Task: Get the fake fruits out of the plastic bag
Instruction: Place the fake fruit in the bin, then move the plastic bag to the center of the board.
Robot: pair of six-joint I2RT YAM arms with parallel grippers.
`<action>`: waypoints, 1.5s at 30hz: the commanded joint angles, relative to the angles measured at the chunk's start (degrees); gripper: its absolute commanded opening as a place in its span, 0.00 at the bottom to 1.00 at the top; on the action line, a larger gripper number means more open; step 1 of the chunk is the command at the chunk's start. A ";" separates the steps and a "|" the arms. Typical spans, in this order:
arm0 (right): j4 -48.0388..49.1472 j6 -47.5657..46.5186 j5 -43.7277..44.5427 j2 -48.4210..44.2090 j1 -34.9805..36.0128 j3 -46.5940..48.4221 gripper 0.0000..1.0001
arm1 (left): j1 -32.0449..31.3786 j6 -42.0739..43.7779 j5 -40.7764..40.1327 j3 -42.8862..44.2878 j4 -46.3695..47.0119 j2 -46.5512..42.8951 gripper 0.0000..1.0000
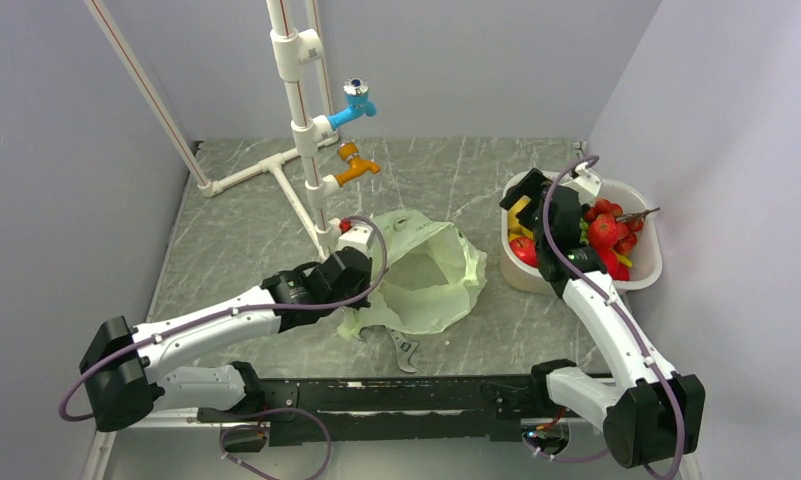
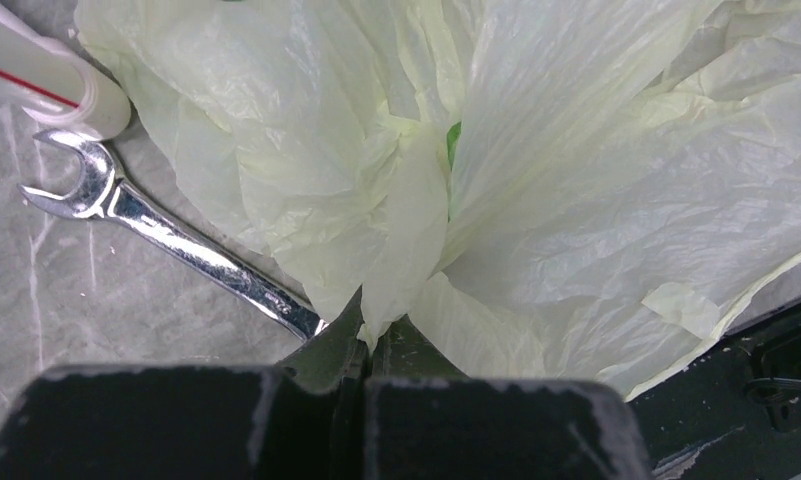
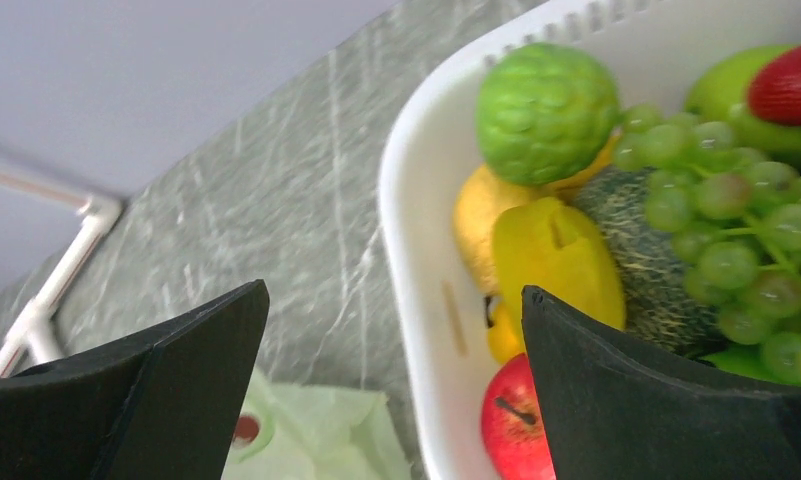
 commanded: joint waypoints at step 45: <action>29.54 -3.29 -26.71 38.43 15.17 12.43 0.83 | 8.37 10.05 10.64 5.84 -11.79 -19.47 0.99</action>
